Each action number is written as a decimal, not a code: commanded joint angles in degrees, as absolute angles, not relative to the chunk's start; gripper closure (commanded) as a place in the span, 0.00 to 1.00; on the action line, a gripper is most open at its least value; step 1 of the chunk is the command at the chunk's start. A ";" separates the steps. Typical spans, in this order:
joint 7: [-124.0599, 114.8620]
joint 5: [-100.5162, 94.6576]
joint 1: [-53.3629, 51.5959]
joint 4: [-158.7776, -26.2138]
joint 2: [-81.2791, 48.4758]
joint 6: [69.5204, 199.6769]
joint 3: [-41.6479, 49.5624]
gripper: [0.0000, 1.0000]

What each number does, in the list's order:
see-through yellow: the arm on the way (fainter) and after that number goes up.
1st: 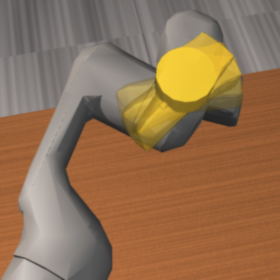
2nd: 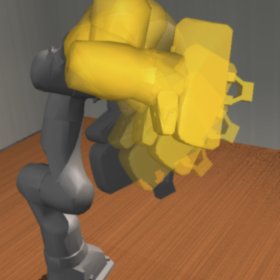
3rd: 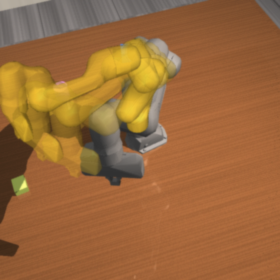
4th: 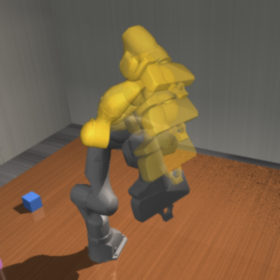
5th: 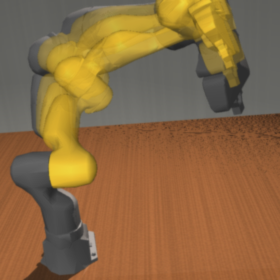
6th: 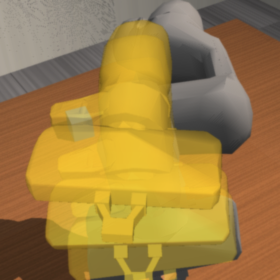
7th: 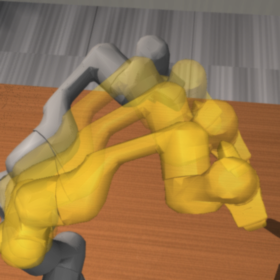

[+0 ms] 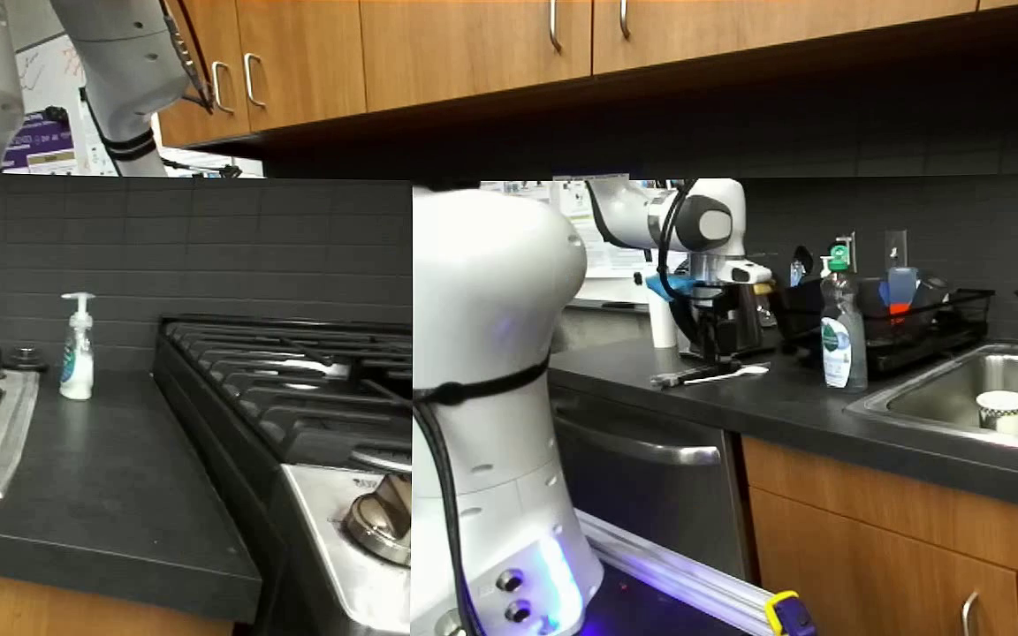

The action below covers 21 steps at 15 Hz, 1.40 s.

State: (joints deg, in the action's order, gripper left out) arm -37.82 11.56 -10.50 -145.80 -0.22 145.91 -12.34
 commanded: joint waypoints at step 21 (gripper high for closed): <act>-38.99 5.70 -8.67 -146.28 1.90 142.77 -11.14 0.00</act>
State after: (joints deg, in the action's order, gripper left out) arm -37.58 7.54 -8.61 -148.55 3.05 144.92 -11.23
